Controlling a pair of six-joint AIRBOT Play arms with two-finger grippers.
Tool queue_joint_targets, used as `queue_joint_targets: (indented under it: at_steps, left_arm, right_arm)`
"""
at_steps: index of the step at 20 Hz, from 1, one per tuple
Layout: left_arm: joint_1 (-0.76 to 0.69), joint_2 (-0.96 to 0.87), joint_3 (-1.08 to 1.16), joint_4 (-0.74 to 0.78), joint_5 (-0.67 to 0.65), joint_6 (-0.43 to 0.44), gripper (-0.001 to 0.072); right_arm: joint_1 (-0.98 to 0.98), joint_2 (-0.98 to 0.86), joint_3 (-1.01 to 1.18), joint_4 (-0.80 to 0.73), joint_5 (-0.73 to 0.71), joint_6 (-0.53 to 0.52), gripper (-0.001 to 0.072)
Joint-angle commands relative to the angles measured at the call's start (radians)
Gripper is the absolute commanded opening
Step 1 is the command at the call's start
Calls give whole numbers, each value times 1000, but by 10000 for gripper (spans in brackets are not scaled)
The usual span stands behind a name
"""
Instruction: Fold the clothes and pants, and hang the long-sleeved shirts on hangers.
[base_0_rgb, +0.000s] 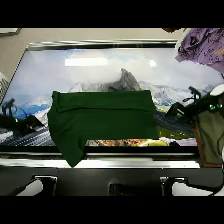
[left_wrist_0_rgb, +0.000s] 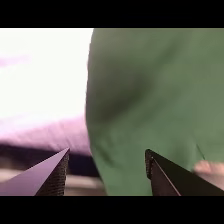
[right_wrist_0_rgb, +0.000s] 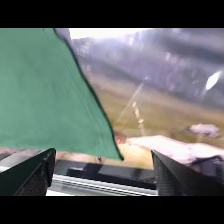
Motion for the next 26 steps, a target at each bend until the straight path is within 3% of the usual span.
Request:
queue_joint_targets:
  at_steps: [1,7,17,18,19,21,22,26]
  left_arm:
    - [26,206,-316,-147,59,-1,544]
    - [26,251,-504,-229,80,0,542]
    - [-16,250,-631,-282,238,3,523]
    - [-43,250,-632,-283,261,3,500]
    - [-69,250,-632,-283,280,2,415]
    - [-114,250,-631,-289,304,3,75]
    - [-127,250,-631,-290,307,2,22]
    - [-130,251,-631,-289,303,3,22]
  right_arm:
    - [-24,66,-141,67,-63,-26,676]
    - [-24,66,-142,134,-61,-32,676]
    - [-24,66,-142,154,-33,-32,672]
    - [-24,66,-142,159,-32,-32,662]
    - [-24,66,-142,169,-31,-32,662]
    - [-24,66,-142,171,-29,-32,661]
    - [-24,66,-141,161,-25,-32,661]
    - [-26,61,-150,38,-42,-23,661]
